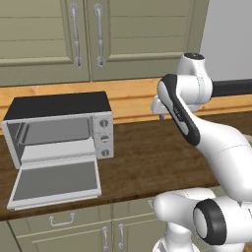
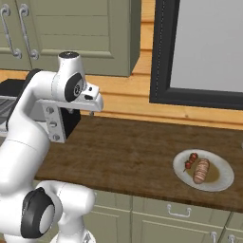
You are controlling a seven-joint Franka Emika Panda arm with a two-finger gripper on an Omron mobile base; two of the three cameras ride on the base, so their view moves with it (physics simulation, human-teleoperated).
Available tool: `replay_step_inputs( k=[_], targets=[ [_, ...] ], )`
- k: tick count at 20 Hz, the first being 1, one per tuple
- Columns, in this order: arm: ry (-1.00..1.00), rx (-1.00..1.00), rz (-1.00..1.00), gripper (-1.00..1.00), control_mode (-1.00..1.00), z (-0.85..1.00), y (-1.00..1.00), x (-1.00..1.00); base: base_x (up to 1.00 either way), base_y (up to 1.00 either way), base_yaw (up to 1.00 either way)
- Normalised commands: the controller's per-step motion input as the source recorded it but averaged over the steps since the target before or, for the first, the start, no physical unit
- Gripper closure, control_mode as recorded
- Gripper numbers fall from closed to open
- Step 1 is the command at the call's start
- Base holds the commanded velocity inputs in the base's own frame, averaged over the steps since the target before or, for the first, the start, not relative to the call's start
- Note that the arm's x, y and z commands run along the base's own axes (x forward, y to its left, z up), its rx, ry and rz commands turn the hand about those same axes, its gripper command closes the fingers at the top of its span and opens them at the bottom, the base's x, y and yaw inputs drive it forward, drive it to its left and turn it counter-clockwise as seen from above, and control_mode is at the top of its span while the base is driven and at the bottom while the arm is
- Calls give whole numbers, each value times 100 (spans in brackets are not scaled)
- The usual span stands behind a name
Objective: Pick up the kebab skewer and baguette bread, and place them inside the toaster oven. Close the toaster oven door and start by setting the timer.
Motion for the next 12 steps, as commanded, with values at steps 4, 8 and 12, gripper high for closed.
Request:
replay_step_inputs(
  k=[4,8,12],
  targets=[
    [0,0,0,-100,-100,0,0,0,0,0,0],
    [0,0,0,-100,-100,-14,0,-19,0,0,0],
    [-25,0,0,-100,-100,-14,58,-86,0,0,0]
  ],
)
